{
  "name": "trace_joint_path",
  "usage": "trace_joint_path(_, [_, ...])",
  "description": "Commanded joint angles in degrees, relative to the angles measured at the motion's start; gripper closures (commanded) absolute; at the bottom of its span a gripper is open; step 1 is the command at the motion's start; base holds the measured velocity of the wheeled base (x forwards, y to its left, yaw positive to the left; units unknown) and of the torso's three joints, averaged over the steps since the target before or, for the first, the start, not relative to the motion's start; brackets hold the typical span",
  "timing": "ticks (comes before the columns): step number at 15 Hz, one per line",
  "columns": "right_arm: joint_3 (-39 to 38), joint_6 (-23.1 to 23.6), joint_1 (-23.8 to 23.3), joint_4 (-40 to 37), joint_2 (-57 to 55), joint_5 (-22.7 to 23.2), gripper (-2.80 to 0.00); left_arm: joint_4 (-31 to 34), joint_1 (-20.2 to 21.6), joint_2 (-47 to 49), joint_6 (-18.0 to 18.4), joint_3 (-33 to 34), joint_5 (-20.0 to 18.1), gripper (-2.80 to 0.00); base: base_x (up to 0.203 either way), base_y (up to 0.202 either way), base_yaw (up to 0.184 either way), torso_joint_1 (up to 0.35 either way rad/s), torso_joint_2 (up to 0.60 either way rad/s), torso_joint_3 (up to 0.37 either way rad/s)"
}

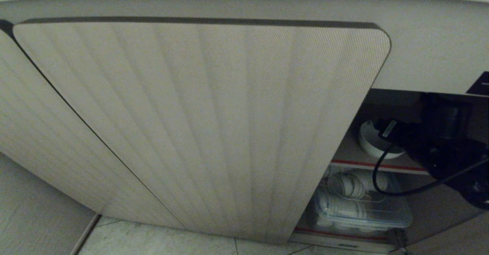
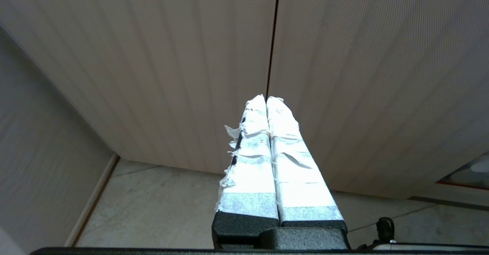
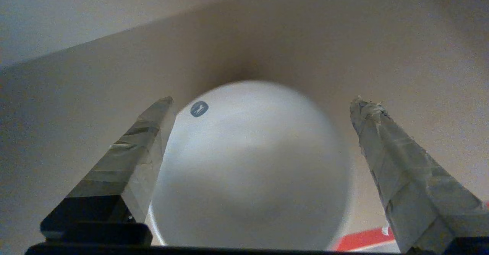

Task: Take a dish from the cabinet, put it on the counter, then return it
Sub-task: Put it back into the cabinet

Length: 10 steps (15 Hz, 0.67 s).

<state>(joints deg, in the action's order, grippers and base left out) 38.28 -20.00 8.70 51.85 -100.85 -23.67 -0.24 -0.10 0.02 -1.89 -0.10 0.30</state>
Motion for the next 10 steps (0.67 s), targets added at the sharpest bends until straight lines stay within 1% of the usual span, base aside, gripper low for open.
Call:
trace_joint_path(1, [-7.6,9.0,0.2,14.1,1.1,0.1,-2.8,0.0,0.0,0.0,0.0,0.0,0.1,0.0,0.0,0.0,0.0,0.0,0.0,0.0])
trace_joint_path(2, [-10.9,13.1,0.5,21.0,1.5,0.3,-2.8,0.0,0.0,0.0,0.0,0.0,0.1,0.0,0.0,0.0,0.0,0.0,0.0,0.0])
trace_joint_path(3, [-12.5,16.9,0.7,27.0,1.8,0.4,-2.8,0.0,0.0,0.0,0.0,0.0,0.1,0.0,0.0,0.0,0.0,0.0,0.0,0.0])
trace_joint_path(4, [-13.6,19.7,0.8,30.1,2.1,0.5,-2.8,0.0,0.0,0.0,0.0,0.0,0.1,0.0,0.0,0.0,0.0,0.0,0.0,0.0])
trace_joint_path(5, [-14.7,21.8,1.0,31.6,2.5,0.6,-2.8,0.0,0.0,0.0,0.0,0.0,0.1,0.0,0.0,0.0,0.0,0.0,0.0,0.0])
trace_joint_path(8, [-18.4,24.3,3.1,36.4,4.2,1.1,-2.8,0.0,0.0,0.0,0.0,0.0,0.0,0.0,0.0,0.0,0.0,0.0,0.0,0.0])
trace_joint_path(10, [-22.1,25.7,4.5,37.9,6.6,1.1,-2.8,0.0,0.0,0.0,0.0,0.0,0.1,0.0,0.0,0.0,0.0,0.0,0.0,0.0])
